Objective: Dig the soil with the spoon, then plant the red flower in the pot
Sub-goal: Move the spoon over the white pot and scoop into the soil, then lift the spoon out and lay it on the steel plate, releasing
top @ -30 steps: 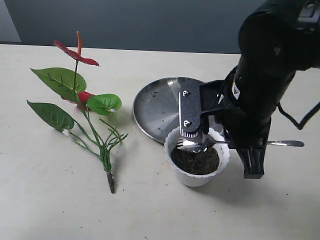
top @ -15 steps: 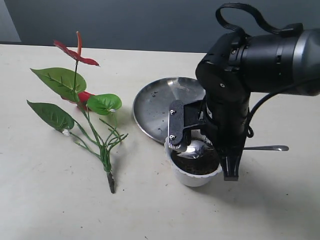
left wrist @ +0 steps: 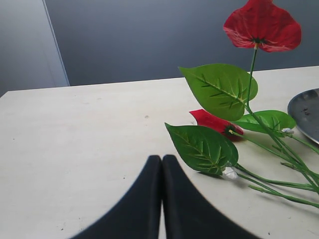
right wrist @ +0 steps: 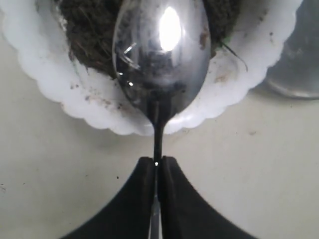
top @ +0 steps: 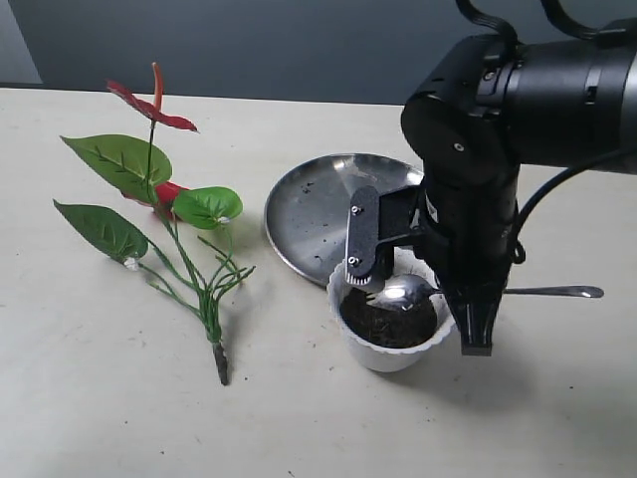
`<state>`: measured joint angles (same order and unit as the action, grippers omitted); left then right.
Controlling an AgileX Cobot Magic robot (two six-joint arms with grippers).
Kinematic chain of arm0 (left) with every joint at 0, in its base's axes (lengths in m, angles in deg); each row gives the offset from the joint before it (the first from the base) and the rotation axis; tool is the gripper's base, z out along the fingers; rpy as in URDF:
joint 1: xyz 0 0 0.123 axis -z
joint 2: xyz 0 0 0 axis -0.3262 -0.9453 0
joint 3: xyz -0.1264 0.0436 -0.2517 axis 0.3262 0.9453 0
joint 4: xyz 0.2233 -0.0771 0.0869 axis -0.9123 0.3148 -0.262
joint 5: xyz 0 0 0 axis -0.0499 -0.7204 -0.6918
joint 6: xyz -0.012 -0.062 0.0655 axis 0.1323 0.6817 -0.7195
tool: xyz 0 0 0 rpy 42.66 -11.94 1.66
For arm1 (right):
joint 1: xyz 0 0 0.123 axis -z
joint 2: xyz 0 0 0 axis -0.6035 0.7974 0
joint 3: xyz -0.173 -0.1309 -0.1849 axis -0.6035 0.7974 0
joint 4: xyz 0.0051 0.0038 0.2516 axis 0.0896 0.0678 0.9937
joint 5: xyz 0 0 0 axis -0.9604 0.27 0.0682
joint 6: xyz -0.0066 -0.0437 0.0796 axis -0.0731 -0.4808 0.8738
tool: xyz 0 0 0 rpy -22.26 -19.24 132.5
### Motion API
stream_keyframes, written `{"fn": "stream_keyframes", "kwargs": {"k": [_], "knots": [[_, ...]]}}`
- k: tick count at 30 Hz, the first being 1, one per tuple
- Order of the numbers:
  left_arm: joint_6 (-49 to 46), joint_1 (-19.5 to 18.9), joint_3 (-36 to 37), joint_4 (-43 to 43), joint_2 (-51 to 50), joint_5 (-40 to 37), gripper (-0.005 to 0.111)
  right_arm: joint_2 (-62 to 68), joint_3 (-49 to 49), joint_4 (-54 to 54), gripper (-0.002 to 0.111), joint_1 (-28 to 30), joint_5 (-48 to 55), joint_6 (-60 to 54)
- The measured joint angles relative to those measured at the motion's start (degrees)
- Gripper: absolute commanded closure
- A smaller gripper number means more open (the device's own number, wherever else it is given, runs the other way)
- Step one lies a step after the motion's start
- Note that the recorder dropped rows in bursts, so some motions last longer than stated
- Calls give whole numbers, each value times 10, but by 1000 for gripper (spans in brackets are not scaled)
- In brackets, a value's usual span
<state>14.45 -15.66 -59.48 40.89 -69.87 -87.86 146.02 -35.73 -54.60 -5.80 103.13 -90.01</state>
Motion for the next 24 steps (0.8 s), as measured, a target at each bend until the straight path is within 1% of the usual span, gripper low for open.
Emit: {"fn": "stream_keyframes", "kwargs": {"k": [5, 11, 17, 24], "knots": [[0, 0, 0, 0, 0, 0, 106, 27, -1, 11, 108, 0, -25, 1], [0, 0, 0, 0, 0, 0, 106, 55, -4, 7, 108, 0, -16, 24], [0, 0, 0, 0, 0, 0, 106, 23, -4, -10, 108, 0, -2, 61], [0, 0, 0, 0, 0, 0, 106, 1, -4, -10, 108, 0, -31, 65]]}}
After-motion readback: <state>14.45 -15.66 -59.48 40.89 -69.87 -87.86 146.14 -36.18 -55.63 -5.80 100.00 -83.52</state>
